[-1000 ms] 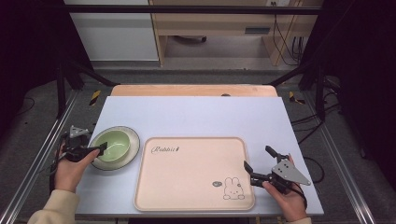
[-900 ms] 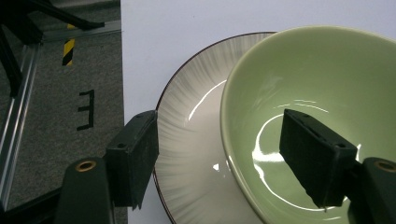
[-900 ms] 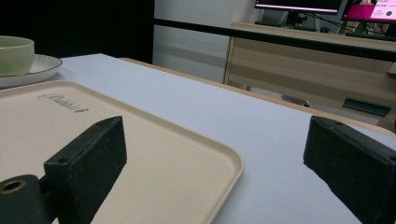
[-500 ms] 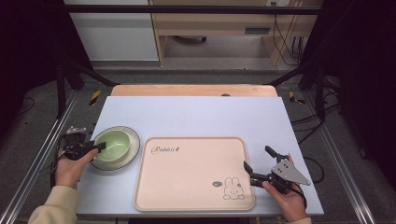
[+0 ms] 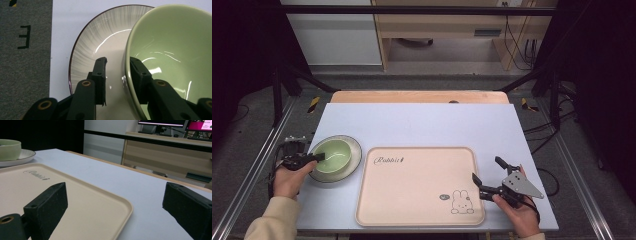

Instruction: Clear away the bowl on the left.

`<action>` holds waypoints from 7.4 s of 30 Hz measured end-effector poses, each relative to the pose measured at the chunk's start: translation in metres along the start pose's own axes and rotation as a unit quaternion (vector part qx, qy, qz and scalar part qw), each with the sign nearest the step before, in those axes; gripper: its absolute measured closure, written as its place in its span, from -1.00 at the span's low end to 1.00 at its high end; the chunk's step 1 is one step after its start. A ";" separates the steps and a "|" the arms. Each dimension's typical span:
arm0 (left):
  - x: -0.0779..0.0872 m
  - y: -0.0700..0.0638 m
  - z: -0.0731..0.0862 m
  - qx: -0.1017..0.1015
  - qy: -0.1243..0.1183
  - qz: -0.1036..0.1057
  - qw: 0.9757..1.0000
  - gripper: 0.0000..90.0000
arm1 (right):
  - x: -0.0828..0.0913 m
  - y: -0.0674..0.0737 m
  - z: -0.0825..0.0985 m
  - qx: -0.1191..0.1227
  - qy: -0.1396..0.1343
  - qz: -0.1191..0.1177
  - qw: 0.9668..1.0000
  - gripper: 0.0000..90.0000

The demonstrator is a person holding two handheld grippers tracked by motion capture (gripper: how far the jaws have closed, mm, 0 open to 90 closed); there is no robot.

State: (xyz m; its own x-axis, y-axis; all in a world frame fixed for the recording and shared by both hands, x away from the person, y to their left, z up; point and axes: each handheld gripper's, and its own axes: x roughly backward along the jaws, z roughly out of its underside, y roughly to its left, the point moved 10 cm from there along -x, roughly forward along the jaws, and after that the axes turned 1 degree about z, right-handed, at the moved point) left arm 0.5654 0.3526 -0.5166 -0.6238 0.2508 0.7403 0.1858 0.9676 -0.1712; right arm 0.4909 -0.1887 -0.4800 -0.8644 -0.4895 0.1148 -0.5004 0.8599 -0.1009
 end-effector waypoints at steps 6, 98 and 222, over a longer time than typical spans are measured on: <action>-0.001 -0.005 0.000 0.000 0.011 0.012 1.000 0.84 | 0.000 -0.001 0.000 0.001 -0.001 0.000 1.000 -0.87; 0.000 -0.243 -0.046 -0.146 0.008 0.188 0.971 0.85 | 0.023 -0.029 -0.014 -0.022 -0.043 0.075 0.996 -0.83; -0.059 -0.281 0.016 -0.170 0.098 0.222 0.955 0.84 | 0.018 -0.028 -0.006 -0.030 -0.023 0.062 0.997 -0.83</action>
State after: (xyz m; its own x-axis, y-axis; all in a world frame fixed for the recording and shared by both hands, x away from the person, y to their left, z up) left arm 0.5379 0.0665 -0.5226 -0.2783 0.5903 0.7577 0.6549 0.6936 -0.2999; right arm 0.4898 -0.2204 -0.4692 -0.9214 -0.3841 0.0588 -0.3871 0.9206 -0.0522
